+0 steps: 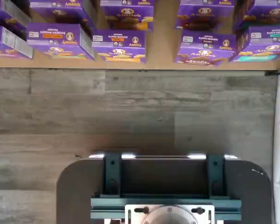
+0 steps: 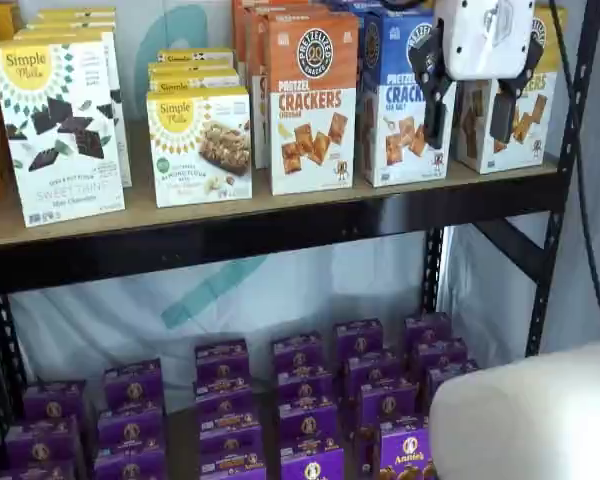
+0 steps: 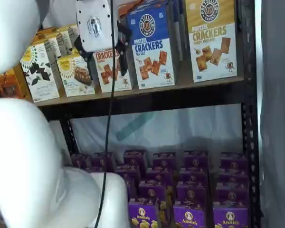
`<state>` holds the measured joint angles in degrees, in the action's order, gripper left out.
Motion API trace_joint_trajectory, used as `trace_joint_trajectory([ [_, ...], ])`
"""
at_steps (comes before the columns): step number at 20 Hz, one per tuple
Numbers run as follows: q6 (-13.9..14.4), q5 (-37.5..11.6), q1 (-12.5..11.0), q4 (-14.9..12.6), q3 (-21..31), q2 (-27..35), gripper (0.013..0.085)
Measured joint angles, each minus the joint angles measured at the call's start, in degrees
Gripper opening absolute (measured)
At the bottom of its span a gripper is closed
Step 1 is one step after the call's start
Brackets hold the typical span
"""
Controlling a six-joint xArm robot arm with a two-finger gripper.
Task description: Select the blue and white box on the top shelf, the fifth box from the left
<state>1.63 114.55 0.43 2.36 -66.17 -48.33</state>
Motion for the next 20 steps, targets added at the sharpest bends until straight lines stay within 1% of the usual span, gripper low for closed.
trace_joint_trajectory([
  [1,0.7,0.1,1.4,-1.5,-0.1,0.4,0.085],
  [2,0.8,0.1,1.5,-1.7,-0.1,0.5,0.085],
  [14,0.7,-2.2,1.4,-1.9,0.8,1.3,0.085],
  [20,0.8,-5.0,1.8,-2.4,0.0,2.3,0.085],
])
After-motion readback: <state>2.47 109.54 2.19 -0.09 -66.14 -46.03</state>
